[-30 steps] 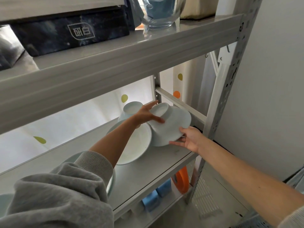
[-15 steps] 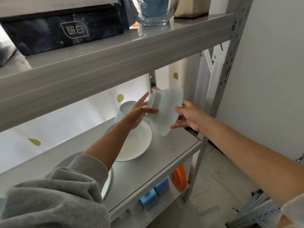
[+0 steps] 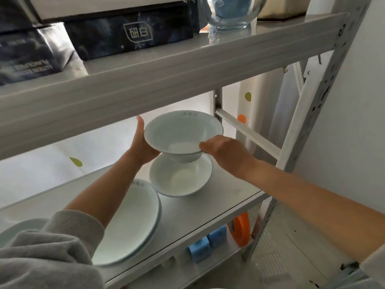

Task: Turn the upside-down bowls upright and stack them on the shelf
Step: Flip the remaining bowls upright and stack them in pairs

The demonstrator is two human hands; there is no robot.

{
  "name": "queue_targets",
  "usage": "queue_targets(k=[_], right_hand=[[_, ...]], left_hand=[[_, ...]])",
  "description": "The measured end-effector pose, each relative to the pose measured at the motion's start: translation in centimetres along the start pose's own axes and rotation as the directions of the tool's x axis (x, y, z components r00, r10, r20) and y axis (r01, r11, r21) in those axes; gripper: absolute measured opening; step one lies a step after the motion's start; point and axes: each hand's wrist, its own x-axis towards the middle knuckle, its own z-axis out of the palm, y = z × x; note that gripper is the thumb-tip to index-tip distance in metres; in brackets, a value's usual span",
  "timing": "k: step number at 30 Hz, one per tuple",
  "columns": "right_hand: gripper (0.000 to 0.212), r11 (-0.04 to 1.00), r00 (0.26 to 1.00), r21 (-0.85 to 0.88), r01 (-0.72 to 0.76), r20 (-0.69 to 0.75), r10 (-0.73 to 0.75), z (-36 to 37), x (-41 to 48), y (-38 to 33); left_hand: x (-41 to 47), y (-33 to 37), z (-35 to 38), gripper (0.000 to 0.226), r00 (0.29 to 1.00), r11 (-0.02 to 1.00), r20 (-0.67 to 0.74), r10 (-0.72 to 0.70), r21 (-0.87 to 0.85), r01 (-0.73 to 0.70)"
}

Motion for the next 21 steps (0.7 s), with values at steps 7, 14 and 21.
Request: queue_targets(k=[7,14,21], right_hand=[[0.038,0.989,0.979,0.046,0.143,0.144,-0.148,4.6,-1.3,0.1],[0.03,0.978,0.96,0.059,0.2,0.186,-0.208,5.6,-2.5,1.4],[0.036,0.957,0.93,0.043,0.285,0.229,-0.287,6.0,-3.5,1.8]], left_hand=[[-2.1,-1.6,-2.3,0.051,0.958,0.992,-0.288,0.002,0.12,0.034],[-1.6,-3.7,-2.9,0.032,0.86,0.9,-0.495,0.119,0.421,0.117],[-1.2,-4.0,-3.1,0.037,0.836,0.706,-0.508,0.206,0.669,0.233]])
